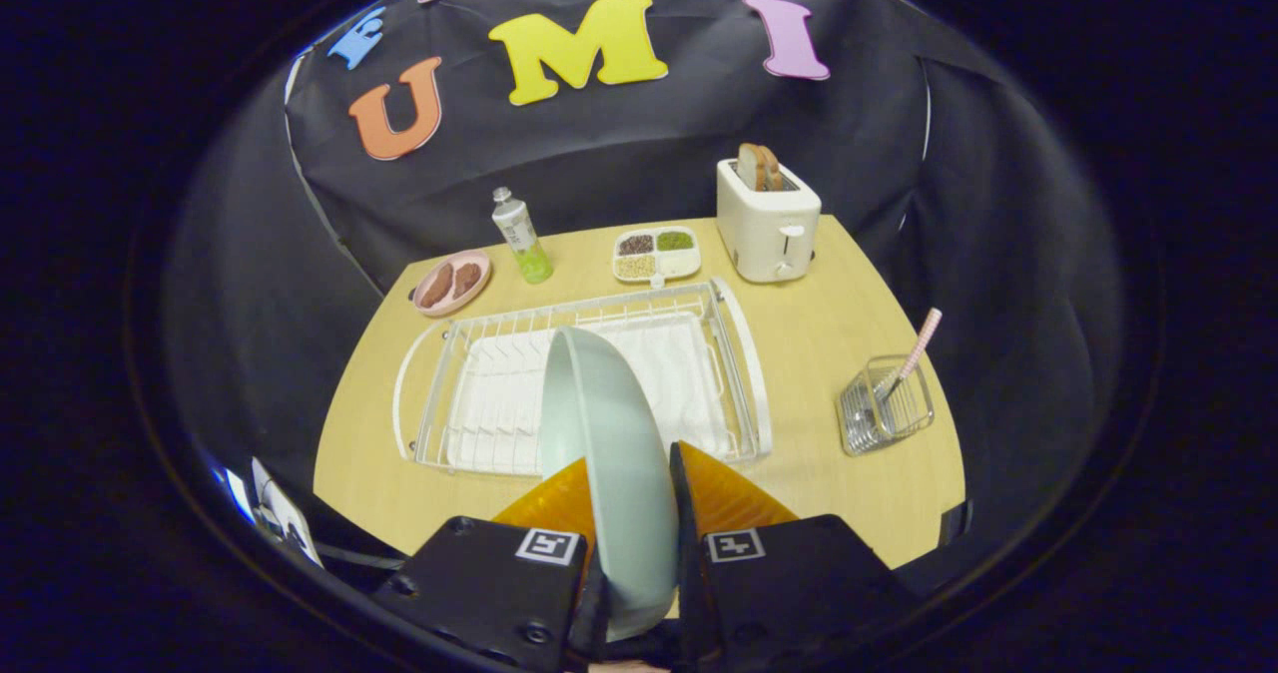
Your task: Take the plate from the dish rack, then take the spoon from the basket and place it into the plate.
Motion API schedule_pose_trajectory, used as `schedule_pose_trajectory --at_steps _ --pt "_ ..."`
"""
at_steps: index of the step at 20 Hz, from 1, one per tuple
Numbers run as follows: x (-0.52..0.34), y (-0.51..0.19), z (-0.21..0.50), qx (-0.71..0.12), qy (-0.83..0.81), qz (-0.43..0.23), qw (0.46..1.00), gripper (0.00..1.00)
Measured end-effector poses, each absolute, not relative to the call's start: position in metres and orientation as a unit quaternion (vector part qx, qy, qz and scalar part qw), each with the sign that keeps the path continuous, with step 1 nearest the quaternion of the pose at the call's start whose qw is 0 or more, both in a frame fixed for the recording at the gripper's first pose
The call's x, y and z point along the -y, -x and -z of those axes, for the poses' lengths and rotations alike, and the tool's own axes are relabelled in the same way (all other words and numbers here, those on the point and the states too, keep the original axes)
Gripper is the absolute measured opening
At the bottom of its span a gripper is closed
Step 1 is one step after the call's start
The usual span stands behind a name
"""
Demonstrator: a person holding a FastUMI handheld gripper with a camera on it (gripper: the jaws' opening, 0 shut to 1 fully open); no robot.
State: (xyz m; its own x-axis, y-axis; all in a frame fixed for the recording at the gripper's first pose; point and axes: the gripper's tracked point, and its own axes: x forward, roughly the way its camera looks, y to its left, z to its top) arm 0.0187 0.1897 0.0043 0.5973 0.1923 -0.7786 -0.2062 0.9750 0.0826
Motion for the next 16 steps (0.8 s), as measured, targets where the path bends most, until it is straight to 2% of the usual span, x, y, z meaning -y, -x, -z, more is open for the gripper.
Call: schedule_pose_trajectory --at_steps 7,16 --pt "-0.154 0.033 0.060 -0.451 -0.107 -0.123 0.877 0.33" --pt "-0.157 0.049 0.142 -0.513 -0.234 -0.137 0.815 0.33"
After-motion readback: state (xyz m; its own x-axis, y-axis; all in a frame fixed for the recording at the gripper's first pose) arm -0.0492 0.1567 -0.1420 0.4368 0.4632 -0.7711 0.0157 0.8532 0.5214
